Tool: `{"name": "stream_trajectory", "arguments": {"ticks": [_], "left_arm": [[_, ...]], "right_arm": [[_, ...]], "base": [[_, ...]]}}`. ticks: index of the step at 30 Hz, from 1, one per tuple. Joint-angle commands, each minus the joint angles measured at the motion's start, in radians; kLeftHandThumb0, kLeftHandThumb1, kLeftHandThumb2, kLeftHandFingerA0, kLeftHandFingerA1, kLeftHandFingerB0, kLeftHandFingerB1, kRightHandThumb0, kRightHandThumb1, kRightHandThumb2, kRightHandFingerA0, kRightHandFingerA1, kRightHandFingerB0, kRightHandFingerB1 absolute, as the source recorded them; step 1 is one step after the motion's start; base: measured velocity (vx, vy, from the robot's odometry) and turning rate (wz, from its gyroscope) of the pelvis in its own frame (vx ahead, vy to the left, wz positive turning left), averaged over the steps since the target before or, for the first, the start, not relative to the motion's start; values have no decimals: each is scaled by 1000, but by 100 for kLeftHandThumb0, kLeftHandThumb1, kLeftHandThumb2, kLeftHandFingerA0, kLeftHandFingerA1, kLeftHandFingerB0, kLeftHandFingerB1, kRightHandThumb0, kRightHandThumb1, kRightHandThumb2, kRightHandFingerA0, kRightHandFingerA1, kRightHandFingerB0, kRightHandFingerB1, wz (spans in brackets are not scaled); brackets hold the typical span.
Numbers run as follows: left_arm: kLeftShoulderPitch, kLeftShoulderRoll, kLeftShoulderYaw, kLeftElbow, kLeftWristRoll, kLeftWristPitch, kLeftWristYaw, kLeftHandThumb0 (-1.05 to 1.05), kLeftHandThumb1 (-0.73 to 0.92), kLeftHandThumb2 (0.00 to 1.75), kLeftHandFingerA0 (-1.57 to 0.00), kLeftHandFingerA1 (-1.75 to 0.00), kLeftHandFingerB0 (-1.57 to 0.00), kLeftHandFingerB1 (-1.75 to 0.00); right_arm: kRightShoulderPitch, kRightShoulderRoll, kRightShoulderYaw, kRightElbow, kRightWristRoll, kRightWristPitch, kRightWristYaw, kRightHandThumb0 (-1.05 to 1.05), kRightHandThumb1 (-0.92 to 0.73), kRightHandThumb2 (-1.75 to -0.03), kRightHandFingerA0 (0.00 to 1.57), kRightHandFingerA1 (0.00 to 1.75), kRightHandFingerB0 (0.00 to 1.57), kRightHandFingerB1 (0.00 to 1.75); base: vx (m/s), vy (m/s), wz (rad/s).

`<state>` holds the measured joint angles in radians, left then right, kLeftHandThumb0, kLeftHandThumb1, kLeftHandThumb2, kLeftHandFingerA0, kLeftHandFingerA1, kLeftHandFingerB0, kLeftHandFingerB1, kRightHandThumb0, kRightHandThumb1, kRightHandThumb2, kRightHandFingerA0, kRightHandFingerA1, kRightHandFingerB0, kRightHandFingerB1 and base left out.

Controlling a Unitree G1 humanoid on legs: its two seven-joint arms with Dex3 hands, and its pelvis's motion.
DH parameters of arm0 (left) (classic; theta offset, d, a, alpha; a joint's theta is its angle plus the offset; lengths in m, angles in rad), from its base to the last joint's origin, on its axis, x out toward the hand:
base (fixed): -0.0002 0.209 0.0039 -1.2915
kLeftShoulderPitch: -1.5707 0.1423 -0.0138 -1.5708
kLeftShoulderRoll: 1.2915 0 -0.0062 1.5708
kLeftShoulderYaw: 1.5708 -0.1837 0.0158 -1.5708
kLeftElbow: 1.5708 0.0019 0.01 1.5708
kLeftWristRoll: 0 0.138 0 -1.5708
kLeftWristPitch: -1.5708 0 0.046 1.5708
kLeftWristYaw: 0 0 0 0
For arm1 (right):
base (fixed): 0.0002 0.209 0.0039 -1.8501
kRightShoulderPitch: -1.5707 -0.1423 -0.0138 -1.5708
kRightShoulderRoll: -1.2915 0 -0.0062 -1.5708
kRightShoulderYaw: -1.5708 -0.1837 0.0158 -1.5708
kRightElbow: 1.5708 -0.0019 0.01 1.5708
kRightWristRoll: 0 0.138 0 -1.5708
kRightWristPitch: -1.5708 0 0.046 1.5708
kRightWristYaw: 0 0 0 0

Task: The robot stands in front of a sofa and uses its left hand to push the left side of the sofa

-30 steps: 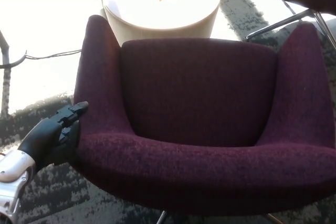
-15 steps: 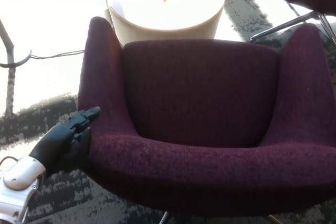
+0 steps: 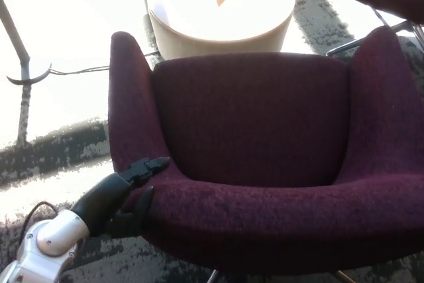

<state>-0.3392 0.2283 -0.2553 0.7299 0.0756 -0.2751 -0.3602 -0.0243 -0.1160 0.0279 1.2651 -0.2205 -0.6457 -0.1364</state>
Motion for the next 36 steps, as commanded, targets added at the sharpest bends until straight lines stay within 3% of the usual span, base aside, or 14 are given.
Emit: {"name": "stream_trajectory", "arguments": {"ticks": [1,3,9,11,12,13,14,15,16,17,27,30,36], "left_arm": [[49,-67,-82,-27,41,62,-69,-100,90,127,0,-10,-5,-14],[58,-75,-111,-58,52,64,-69,-99,89,127,0,-7,-5,-13],[74,-80,-149,-108,39,72,-81,-94,86,126,0,-11,-2,-13],[84,-99,-171,-140,29,83,-99,-86,77,122,0,-21,0,-18],[85,-110,-198,-172,47,108,-97,-90,83,125,0,-16,0,-15],[83,-113,-215,-188,62,109,-90,-90,83,125,0,-16,0,-15],[84,-115,-223,-196,61,112,-90,-96,78,99,0,-14,0,-17],[84,-118,-232,-207,62,120,-91,-85,81,124,0,-18,0,-17],[85,-120,-242,-221,62,132,-92,-85,81,124,0,-18,0,-17],[85,-124,-252,-224,59,121,-99,-83,82,124,0,-19,0,-19],[33,-232,-310,-179,66,123,-119,-91,87,124,0,-19,0,-18],[18,-244,-367,-243,122,212,-104,-94,87,127,0,-15,0,-14],[2,-292,-421,-255,128,248,-111,-91,84,125,0,-17,0,-13]], "right_arm": [[-5,-10,-2,-1,7,-9,5,-60,-77,-64,69,46,57,41],[-7,-13,3,-2,-1,-8,1,-60,-78,-64,62,43,56,41],[-12,-13,5,-2,-4,-7,-5,-59,-78,-64,64,45,57,41],[-15,-15,10,-2,-10,-7,-12,-61,-78,-64,60,43,57,41],[-18,-16,10,-3,-10,-2,-11,-64,-66,-104,52,59,46,54],[-22,-17,11,-1,-12,2,-10,-64,-66,-104,52,59,46,54],[-23,-18,14,0,-15,5,-11,-65,-67,-103,50,57,46,54],[-23,-19,14,1,-15,6,-11,-64,-66,-103,51,58,45,53],[-22,-19,14,1,-13,4,-11,-64,-66,-103,51,58,45,53],[-19,-20,16,1,-16,-5,-13,-63,-78,-64,58,42,56,41],[-20,-20,14,-2,-2,-4,-3,-64,-77,-64,60,42,56,40],[-20,-20,13,-4,-2,-13,0,-62,-78,-64,62,45,55,41],[-30,-19,27,-7,-23,35,-38,-52,-80,-65,66,44,58,41]], "base": [[0,0,0],[0,0,0],[0,0,0],[0,0,0],[0,0,0],[0,0,0],[0,0,0],[0,0,0],[0,0,0],[0,0,0],[0,0,0],[0,0,0],[0,0,0]]}}
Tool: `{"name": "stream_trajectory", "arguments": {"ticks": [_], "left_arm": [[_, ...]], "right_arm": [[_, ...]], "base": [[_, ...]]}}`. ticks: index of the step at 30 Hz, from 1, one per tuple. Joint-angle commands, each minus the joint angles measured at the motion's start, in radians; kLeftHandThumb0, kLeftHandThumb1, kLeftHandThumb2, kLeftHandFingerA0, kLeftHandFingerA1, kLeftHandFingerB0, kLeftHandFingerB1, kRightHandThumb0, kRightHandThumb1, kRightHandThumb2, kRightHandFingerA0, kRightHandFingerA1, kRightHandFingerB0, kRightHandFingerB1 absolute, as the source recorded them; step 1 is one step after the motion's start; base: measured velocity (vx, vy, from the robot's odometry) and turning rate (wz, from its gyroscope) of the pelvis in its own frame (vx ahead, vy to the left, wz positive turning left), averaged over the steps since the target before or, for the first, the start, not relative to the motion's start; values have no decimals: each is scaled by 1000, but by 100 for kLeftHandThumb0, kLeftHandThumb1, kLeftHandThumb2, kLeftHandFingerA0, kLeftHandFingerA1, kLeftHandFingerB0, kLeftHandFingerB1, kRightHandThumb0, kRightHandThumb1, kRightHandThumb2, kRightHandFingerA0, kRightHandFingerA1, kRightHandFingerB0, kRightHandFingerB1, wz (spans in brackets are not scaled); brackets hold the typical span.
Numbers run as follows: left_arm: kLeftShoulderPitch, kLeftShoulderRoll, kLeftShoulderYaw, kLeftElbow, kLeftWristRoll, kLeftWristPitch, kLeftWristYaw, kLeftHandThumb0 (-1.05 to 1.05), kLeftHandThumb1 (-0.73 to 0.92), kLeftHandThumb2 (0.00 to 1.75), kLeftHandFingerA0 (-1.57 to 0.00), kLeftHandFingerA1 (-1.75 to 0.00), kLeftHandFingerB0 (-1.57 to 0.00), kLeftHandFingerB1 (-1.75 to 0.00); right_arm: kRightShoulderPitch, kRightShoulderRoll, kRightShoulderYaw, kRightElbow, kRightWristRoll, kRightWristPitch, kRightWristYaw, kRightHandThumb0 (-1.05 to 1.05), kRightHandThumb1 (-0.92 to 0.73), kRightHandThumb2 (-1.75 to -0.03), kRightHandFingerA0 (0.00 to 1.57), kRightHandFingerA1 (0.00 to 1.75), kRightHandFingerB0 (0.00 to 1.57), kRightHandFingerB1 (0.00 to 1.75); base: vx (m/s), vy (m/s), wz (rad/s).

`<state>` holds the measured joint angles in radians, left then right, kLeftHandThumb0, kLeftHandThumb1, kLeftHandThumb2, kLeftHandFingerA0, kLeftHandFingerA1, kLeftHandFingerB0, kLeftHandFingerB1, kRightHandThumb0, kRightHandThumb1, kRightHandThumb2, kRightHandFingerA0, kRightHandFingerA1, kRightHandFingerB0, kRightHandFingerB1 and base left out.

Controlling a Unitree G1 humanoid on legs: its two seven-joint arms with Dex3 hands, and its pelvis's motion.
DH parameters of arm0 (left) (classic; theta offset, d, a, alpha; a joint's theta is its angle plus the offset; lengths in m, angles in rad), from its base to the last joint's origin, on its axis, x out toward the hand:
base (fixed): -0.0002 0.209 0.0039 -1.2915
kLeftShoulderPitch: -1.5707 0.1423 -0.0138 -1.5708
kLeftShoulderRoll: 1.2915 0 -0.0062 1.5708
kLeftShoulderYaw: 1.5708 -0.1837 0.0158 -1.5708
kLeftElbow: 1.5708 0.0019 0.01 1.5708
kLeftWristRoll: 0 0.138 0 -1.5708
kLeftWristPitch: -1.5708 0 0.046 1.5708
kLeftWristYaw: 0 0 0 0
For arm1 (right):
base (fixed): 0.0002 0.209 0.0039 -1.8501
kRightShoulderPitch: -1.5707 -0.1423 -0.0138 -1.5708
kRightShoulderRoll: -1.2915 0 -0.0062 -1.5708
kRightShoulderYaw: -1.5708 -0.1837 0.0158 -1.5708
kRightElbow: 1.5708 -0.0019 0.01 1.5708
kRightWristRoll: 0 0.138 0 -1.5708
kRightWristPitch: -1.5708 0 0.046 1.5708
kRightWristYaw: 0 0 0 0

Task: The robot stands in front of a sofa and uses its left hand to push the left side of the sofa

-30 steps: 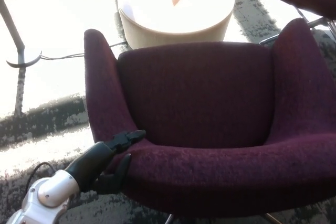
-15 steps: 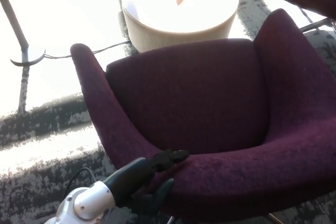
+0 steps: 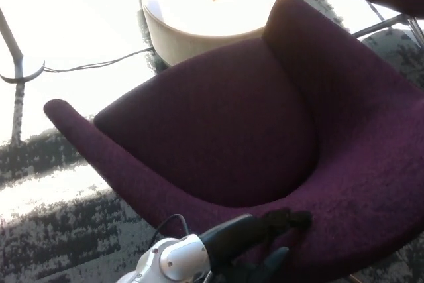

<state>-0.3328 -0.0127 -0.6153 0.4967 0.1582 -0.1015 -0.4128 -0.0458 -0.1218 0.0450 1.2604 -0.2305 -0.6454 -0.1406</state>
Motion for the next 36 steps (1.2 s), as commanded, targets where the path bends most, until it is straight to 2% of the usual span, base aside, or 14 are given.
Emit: {"name": "stream_trajectory", "arguments": {"ticks": [1,4,6,8,11,12,17,18,27,29,34,35,36], "left_arm": [[-6,-58,-68,-23,47,86,-56,-93,84,126,0,-17,0,-11],[-6,-65,-74,-26,51,96,-54,-93,84,126,0,-17,0,-11],[-17,-106,-98,-33,53,140,-64,-99,88,125,0,-14,0,-6],[-27,-126,-112,-20,64,127,-55,-92,86,124,0,-20,0,-12],[-28,-133,-113,-18,65,130,-55,-92,86,124,0,-20,0,-12],[-40,-164,-129,-13,69,152,-55,-97,92,132,0,-22,0,-12],[-39,-179,-144,-23,79,169,-53,-93,92,135,0,-27,0,-18],[-42,-179,-150,-17,83,158,-55,-101,87,108,0,-14,0,-1],[-57,-193,-160,7,91,131,-58,-102,87,114,0,-18,0,-5],[-58,-202,-162,1,86,152,-72,-105,86,124,0,-16,0,-3],[-56,-205,-165,-7,86,170,-81,-105,86,124,0,-16,0,-3],[-56,-206,-166,-11,86,178,-82,-93,92,110,0,0,0,0],[-54,-204,-171,-21,89,189,-83,-92,92,110,0,-1,0,0]], "right_arm": [[-8,-15,18,-4,-22,37,-45,-50,-81,-65,67,46,59,41],[-8,-18,30,-7,-29,37,-60,-50,-81,-65,67,46,59,41],[-10,-30,54,-4,-55,18,-68,-46,-80,-64,70,53,64,43],[-8,-45,91,-9,-88,16,-87,-47,-76,-63,70,59,73,46],[-8,-44,94,-8,-74,17,-83,-47,-76,-63,70,59,73,46],[-11,-47,96,-8,-73,17,-84,-47,-76,-63,70,59,73,46],[-11,-48,102,-8,-72,17,-88,-47,-76,-63,70,59,73,46],[-9,-48,102,-8,-72,16,-89,-47,-76,-63,70,59,73,46],[-10,-48,99,-8,-76,16,-92,-47,-76,-63,70,59,73,46],[-11,-51,97,-9,-75,15,-92,-47,-76,-63,70,59,73,46],[-8,-51,96,-10,-76,14,-93,-47,-76,-63,70,59,73,46],[-8,-51,96,-10,-76,14,-93,-47,-76,-63,70,59,73,46],[-8,-51,96,-10,-76,14,-93,-47,-76,-63,70,59,73,46]], "base": [[0,0,0],[0,0,0],[0,0,0],[0,0,0],[0,0,0],[0,0,0],[0,0,0],[0,0,0],[0,0,0],[0,0,0],[0,0,0],[0,0,0],[0,0,0]]}}
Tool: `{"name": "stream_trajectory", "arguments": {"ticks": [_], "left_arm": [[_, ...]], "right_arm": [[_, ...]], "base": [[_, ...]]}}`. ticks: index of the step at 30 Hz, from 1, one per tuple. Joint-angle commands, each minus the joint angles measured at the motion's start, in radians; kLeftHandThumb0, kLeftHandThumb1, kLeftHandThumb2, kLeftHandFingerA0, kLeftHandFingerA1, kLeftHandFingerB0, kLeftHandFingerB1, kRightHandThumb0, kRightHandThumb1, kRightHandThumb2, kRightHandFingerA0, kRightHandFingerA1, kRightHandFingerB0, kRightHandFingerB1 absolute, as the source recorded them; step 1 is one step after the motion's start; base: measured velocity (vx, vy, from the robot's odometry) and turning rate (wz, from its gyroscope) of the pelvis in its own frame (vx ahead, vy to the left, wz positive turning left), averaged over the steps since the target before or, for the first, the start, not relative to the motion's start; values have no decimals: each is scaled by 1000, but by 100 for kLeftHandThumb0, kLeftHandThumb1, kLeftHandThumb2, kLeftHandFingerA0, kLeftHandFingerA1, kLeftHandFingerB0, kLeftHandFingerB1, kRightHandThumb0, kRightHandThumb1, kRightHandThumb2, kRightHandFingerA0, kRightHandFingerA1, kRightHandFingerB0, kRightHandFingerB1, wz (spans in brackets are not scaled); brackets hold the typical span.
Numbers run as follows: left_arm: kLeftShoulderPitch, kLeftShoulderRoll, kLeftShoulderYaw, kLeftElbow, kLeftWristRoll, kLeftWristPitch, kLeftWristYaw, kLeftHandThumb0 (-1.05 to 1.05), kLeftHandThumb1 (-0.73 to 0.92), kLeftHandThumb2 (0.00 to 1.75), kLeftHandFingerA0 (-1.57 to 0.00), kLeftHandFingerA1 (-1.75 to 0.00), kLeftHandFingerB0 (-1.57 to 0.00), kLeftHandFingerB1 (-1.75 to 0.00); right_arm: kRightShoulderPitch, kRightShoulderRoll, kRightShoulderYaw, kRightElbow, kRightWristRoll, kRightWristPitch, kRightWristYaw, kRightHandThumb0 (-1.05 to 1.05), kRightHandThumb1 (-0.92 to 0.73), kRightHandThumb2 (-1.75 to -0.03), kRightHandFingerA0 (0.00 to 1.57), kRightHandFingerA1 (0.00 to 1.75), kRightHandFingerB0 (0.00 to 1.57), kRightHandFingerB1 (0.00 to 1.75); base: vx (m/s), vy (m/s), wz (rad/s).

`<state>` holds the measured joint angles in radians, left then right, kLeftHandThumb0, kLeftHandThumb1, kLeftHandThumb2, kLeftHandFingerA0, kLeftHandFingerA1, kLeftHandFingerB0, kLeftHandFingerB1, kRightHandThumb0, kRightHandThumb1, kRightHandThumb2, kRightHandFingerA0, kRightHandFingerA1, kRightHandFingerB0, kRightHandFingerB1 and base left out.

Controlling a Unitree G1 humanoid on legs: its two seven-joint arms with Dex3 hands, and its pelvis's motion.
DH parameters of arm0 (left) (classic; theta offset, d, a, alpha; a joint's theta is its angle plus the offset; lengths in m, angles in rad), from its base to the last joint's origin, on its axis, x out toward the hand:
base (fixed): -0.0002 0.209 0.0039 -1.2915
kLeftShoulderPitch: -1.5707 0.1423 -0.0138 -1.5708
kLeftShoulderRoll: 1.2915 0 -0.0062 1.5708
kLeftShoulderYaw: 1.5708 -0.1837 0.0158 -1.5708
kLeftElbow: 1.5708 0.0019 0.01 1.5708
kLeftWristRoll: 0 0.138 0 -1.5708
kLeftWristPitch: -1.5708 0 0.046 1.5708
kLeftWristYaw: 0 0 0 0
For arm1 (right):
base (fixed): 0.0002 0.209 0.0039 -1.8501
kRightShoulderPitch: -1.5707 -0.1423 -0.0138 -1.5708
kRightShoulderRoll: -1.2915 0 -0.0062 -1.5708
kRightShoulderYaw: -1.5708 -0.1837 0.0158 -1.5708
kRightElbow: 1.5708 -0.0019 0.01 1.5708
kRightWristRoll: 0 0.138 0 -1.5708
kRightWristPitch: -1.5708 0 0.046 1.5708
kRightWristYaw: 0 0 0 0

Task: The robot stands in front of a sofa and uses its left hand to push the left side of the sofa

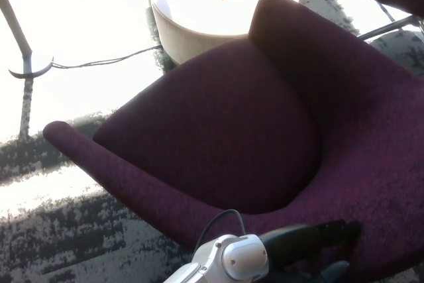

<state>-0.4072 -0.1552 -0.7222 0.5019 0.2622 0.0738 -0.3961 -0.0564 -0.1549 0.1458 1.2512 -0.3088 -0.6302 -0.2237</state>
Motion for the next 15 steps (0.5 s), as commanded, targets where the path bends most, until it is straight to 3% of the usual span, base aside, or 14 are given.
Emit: {"name": "stream_trajectory", "arguments": {"ticks": [1,15], "left_arm": [[21,-58,-68,-31,-11,15,-100,-92,92,110,0,-1,0,0],[11,-40,-83,-56,5,19,-103,-91,92,112,0,-5,0,0]], "right_arm": [[3,-18,-4,0,1,-1,-10,-47,-76,-63,70,59,73,46],[0,-15,-4,-1,1,0,-12,-47,-76,-63,70,59,73,46]], "base": [[0,0,0],[0,0,0]]}}
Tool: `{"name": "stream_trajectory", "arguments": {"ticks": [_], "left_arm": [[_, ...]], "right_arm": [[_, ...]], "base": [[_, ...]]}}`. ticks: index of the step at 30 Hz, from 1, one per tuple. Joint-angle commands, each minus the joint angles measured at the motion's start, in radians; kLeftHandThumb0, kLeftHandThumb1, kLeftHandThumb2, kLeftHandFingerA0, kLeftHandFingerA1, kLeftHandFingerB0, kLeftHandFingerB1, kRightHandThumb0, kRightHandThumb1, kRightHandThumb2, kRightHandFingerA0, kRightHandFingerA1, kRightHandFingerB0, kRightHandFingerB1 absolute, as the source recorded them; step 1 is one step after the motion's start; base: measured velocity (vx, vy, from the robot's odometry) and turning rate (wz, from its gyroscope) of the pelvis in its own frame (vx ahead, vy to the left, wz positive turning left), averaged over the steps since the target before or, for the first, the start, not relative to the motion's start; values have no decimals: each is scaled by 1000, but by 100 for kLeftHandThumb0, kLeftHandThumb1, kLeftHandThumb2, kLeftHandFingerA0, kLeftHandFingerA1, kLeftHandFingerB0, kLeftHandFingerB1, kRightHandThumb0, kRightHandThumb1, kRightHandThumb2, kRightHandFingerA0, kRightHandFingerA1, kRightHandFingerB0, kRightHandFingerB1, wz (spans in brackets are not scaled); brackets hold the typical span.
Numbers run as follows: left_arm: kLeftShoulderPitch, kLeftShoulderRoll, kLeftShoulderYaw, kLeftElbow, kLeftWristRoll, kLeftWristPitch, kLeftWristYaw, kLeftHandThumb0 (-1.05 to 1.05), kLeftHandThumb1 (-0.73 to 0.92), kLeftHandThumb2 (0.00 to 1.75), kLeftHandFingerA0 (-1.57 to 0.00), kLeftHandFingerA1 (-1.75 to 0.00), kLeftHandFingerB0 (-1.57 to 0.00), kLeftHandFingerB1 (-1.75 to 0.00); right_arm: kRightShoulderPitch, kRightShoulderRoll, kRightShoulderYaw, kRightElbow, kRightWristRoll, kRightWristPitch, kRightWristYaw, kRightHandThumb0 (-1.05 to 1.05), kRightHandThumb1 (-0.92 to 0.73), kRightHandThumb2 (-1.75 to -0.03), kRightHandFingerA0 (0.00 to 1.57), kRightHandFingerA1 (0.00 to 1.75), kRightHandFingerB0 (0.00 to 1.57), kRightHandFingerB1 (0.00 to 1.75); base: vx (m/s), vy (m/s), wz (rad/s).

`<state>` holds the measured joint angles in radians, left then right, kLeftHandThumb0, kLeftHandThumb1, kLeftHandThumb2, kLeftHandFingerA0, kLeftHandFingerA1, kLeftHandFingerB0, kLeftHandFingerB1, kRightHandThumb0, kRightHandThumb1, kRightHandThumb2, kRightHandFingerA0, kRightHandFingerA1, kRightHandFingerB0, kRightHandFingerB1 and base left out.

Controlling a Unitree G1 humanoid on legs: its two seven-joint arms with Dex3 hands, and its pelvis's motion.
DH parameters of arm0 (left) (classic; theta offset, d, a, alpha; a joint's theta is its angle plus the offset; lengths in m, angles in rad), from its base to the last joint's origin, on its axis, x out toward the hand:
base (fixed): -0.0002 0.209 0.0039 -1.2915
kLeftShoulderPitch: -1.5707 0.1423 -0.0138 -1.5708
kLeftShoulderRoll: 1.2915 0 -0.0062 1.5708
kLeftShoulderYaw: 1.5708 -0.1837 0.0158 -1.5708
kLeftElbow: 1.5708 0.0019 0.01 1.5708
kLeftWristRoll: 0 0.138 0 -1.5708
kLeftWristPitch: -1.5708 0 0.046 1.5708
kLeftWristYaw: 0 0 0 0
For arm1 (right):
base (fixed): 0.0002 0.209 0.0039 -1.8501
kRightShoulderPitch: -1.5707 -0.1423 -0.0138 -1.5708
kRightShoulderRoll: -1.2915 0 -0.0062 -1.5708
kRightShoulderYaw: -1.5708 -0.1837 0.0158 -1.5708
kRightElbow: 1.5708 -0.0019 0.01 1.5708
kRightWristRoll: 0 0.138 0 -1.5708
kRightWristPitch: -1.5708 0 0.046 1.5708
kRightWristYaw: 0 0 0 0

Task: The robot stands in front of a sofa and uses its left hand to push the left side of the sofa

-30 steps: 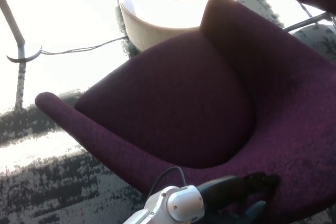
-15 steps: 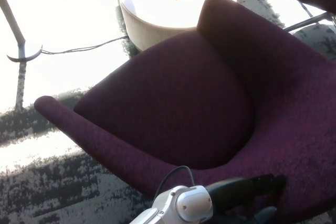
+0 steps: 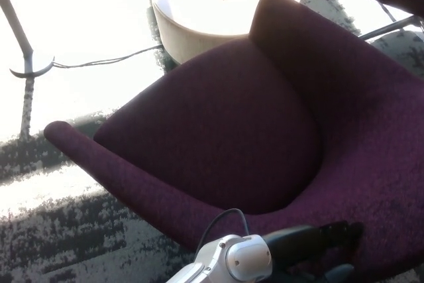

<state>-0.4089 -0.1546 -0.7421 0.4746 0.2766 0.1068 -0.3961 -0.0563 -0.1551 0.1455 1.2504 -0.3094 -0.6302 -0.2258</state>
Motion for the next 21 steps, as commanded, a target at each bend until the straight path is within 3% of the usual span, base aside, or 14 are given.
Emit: {"name": "stream_trajectory", "arguments": {"ticks": [1,10,11,13,14,16,17,18,19,20,21], "left_arm": [[18,-44,-61,-23,-16,-15,-103,-92,92,111,0,-3,0,0],[28,-42,-63,-5,-12,-43,-89,-93,92,110,0,-3,0,0],[34,-43,-55,-2,-19,-37,-87,-104,86,125,0,-12,0,0],[43,-40,-53,-8,-22,-33,-85,-104,86,125,0,-12,0,0],[48,-31,-46,-2,-22,-46,-78,-94,92,102,0,0,0,0],[51,-16,-36,5,-24,-67,-77,-93,92,99,0,-1,0,0],[47,0,-26,-1,-18,-52,-79,-96,92,133,0,-15,0,-7],[49,12,-19,-13,-17,-43,-81,-96,91,130,0,-11,0,-5],[56,27,-4,-25,-27,-47,-84,-92,78,97,0,-15,0,-14],[67,43,15,-37,-43,-57,-89,-92,78,97,0,-15,0,-14],[69,51,28,-31,-53,-64,-96,-85,80,119,0,-17,0,-16]], "right_arm": [[3,-15,-4,-1,1,-1,-10,-47,-76,-63,70,59,73,46],[6,-14,-2,-1,0,-2,-11,-47,-76,-63,70,59,73,46],[6,-14,-2,-1,0,-2,-11,-47,-76,-63,70,59,73,46],[7,-12,0,-1,-2,-2,-12,-47,-76,-63,70,59,73,46],[7,-13,1,-1,-3,-3,-11,-47,-76,-63,70,59,73,46],[9,-12,1,-1,-2,-4,-11,-47,-76,-63,70,59,73,46],[5,-13,-1,-1,0,-3,-9,-47,-76,-63,70,59,73,46],[5,-13,-1,-1,0,-4,-9,-47,-76,-63,70,59,73,46],[5,-12,-1,0,0,-4,-9,-47,-76,-63,70,59,73,46],[5,-12,-1,0,0,-3,-9,-47,-76,-63,70,59,73,46],[5,-11,-1,0,1,-3,-9,-47,-76,-63,70,59,73,46]], "base": [[0,0,0],[0,0,0],[0,0,0],[0,0,0],[0,0,0],[0,0,0],[0,0,0],[0,0,0],[0,0,0],[0,0,0],[0,0,0]]}}
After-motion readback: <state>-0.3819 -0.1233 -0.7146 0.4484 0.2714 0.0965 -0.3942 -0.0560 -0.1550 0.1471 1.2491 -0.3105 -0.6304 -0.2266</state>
